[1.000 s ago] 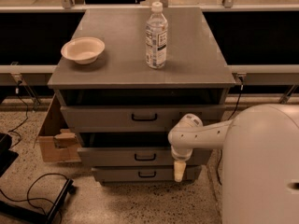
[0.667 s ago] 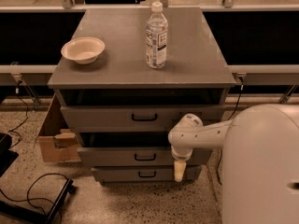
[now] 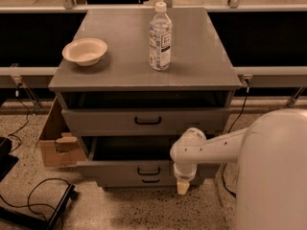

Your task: Open middle drawer

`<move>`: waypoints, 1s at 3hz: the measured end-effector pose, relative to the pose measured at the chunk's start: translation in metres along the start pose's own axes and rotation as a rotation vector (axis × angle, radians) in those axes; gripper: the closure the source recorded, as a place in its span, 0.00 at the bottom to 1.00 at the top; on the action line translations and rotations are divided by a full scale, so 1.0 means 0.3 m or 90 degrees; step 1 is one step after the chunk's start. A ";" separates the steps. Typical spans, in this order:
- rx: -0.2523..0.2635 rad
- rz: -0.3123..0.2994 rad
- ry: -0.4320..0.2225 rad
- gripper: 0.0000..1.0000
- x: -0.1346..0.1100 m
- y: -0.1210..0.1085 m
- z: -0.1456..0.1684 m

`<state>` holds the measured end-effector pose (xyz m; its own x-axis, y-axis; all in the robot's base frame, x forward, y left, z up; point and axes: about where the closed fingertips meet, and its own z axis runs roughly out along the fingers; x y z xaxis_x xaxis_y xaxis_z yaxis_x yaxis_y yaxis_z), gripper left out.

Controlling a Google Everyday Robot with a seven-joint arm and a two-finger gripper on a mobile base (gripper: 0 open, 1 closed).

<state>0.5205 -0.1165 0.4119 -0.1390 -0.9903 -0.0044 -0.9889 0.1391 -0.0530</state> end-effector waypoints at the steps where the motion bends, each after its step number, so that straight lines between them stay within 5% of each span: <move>1: -0.001 -0.001 0.000 0.64 -0.001 0.006 -0.015; 2: -0.001 -0.001 0.000 0.87 -0.001 0.006 -0.029; 3: -0.001 -0.001 0.000 1.00 -0.001 0.005 -0.032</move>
Offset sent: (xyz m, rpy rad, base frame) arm -0.1034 0.0292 0.0268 -0.0076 0.0836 0.0978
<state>0.5184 -0.1158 0.4216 -0.1372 -0.9905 -0.0040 -0.9892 0.1372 -0.0508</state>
